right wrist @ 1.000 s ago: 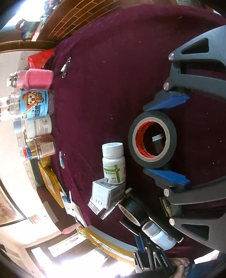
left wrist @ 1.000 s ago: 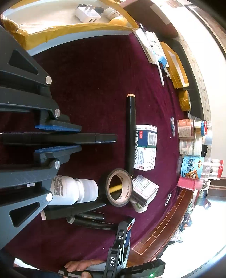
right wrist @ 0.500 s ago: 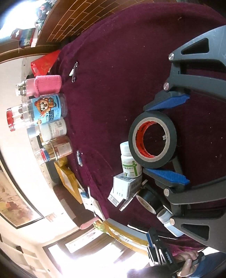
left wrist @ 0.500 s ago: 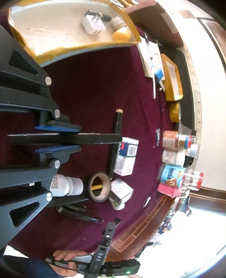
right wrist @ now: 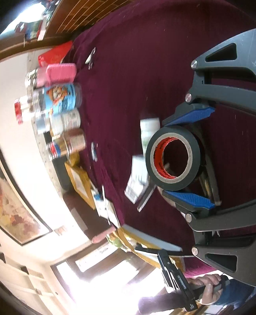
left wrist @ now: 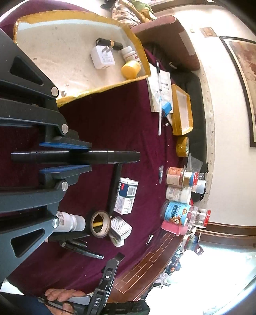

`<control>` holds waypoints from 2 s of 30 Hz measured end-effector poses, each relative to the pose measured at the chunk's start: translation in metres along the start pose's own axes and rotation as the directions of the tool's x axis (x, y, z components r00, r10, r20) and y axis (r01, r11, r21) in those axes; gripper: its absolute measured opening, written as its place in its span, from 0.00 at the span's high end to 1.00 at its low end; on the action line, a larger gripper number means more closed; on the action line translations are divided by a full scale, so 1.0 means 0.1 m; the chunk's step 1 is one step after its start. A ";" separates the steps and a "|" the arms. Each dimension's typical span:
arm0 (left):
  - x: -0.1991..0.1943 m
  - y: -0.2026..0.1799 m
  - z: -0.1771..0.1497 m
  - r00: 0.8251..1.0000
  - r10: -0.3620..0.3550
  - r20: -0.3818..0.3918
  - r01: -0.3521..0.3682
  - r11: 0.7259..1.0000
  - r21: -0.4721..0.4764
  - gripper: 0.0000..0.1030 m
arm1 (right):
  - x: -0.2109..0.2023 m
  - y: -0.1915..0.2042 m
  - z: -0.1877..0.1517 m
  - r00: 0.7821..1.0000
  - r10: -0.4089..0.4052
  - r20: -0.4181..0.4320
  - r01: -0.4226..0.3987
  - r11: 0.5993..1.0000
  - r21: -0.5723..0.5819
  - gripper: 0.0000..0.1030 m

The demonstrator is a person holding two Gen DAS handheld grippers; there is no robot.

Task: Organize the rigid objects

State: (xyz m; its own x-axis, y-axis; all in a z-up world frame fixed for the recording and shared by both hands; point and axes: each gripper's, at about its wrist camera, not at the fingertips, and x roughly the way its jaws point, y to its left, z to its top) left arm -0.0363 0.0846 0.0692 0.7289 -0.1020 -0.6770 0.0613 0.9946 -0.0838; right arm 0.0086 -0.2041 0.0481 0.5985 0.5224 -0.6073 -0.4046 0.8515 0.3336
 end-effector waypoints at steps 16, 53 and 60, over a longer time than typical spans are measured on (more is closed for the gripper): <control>-0.31 0.33 -0.03 0.997 0.025 0.071 -0.019 0.997 -0.079 0.86 | 0.34 1.04 0.10 0.989 0.125 -0.075 -0.136 0.975 -0.177 0.40; 0.14 2.34 -0.03 0.959 0.211 -0.189 -0.267 0.898 -0.351 0.85 | 2.09 3.21 0.06 0.876 0.097 -0.473 -0.295 0.883 -0.365 0.40; 0.35 2.45 0.09 0.945 0.191 -0.265 -0.274 0.905 -0.326 0.85 | 2.37 3.35 0.10 0.849 0.021 -0.528 -0.268 0.879 -0.395 0.40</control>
State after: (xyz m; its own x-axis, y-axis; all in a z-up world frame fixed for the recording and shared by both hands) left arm 0.0105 0.3254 0.0315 0.5199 0.0885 -0.8496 -0.3666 0.9215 -0.1283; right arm 0.0217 0.2051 0.0230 0.1345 0.4372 -0.8892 -0.7892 0.5900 0.1707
